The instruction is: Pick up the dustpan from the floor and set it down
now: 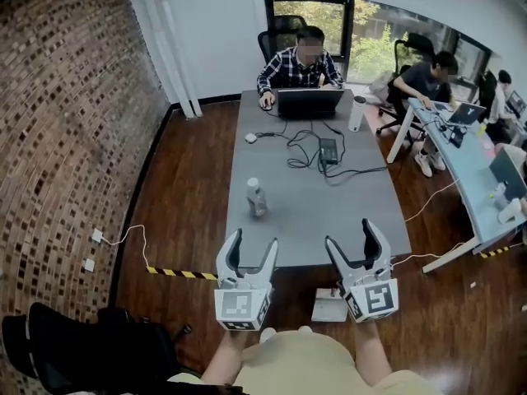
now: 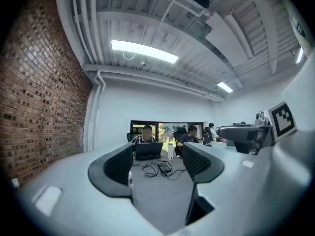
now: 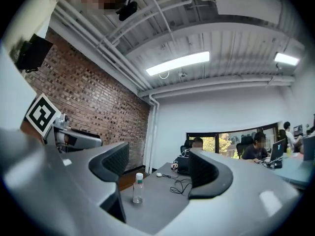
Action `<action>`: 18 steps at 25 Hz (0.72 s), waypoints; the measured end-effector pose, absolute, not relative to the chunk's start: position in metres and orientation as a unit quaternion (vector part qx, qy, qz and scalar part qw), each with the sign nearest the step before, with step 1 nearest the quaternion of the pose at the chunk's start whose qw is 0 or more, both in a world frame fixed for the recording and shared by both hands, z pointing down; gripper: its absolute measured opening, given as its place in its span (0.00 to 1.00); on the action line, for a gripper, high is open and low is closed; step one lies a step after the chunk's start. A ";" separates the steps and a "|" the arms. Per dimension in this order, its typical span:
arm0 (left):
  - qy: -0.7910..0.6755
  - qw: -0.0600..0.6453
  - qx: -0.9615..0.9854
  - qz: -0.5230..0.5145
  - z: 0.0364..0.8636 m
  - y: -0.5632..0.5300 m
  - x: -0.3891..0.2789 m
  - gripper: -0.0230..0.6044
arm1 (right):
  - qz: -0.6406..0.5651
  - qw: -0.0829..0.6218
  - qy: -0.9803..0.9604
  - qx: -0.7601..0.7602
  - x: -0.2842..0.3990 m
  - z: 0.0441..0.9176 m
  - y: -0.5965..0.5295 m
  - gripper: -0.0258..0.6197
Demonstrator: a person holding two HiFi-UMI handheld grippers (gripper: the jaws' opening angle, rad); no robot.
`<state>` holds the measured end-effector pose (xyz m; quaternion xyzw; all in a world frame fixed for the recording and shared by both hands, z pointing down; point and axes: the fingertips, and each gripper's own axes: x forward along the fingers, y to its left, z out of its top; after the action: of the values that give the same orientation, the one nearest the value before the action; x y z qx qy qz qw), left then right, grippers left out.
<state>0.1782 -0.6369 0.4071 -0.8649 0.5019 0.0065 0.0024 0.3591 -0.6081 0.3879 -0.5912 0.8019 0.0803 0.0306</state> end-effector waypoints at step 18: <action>0.513 -0.016 -0.858 0.002 0.420 -0.630 0.146 0.50 | 0.050 0.038 0.816 -0.575 0.323 0.396 -0.607 0.62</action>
<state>0.1464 -0.6299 0.4196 -0.8585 0.5126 0.0021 -0.0159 0.3226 -0.6066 0.3957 -0.5749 0.8158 0.0503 0.0376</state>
